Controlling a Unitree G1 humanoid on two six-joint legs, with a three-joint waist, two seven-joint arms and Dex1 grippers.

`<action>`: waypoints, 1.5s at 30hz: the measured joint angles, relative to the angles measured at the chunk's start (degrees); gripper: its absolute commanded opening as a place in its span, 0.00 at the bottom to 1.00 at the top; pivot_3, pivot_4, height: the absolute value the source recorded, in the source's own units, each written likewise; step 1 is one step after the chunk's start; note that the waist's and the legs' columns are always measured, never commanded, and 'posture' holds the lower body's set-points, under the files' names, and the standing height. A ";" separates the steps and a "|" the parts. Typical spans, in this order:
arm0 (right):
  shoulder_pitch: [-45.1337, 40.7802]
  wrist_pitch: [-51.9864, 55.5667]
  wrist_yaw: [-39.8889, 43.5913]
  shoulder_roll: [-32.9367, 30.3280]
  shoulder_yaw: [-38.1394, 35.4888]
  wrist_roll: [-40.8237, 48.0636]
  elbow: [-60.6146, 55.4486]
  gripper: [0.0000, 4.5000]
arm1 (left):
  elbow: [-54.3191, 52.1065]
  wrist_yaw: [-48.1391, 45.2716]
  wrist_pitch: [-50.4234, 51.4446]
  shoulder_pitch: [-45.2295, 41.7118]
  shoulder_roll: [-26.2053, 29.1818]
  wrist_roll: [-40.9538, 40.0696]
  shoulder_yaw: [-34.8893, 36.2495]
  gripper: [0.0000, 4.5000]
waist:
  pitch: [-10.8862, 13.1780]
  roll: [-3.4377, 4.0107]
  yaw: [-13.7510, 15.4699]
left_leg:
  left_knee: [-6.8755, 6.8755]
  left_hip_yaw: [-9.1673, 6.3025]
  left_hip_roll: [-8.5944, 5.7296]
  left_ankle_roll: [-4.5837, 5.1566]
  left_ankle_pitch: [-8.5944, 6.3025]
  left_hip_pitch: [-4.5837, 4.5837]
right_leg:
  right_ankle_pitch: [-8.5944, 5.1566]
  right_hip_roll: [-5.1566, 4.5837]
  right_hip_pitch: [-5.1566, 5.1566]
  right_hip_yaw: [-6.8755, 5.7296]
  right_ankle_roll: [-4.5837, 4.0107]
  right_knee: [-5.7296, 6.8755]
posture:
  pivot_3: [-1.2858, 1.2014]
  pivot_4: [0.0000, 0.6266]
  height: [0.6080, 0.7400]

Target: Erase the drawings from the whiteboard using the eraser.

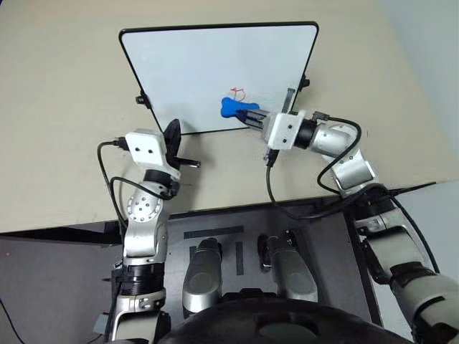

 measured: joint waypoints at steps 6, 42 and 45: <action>-6.73 -10.70 -8.73 0.27 1.03 -8.34 15.53 0.00 | 0.28 0.12 -0.48 -0.06 -0.21 0.13 0.01 0.00 | 0.02 0.03 -0.10 | -0.01 0.02 0.03 -0.01 -0.05 -0.08 | 0.17 -0.03 -0.18 0.02 0.01 0.00 | 0.52 0.24 1.00; -11.92 -18.89 -22.44 2.80 4.90 -17.25 31.93 0.00 | 0.93 0.04 -0.85 -0.90 -0.44 0.18 0.02 0.00 | 0.06 0.10 -0.36 | -0.02 0.02 0.11 0.00 -0.05 -0.02 | 0.83 -0.01 -0.37 0.04 -0.17 -0.19 | 0.52 0.24 1.00; -11.66 -18.73 -20.90 2.38 4.89 -16.82 31.24 0.00 | 0.93 0.01 -0.86 -0.90 -0.44 0.18 0.01 0.00 | 0.06 0.10 -0.34 | -0.02 0.03 0.11 0.00 -0.05 -0.03 | 0.83 -0.01 -0.37 0.04 -0.17 -0.20 | 0.52 0.24 1.00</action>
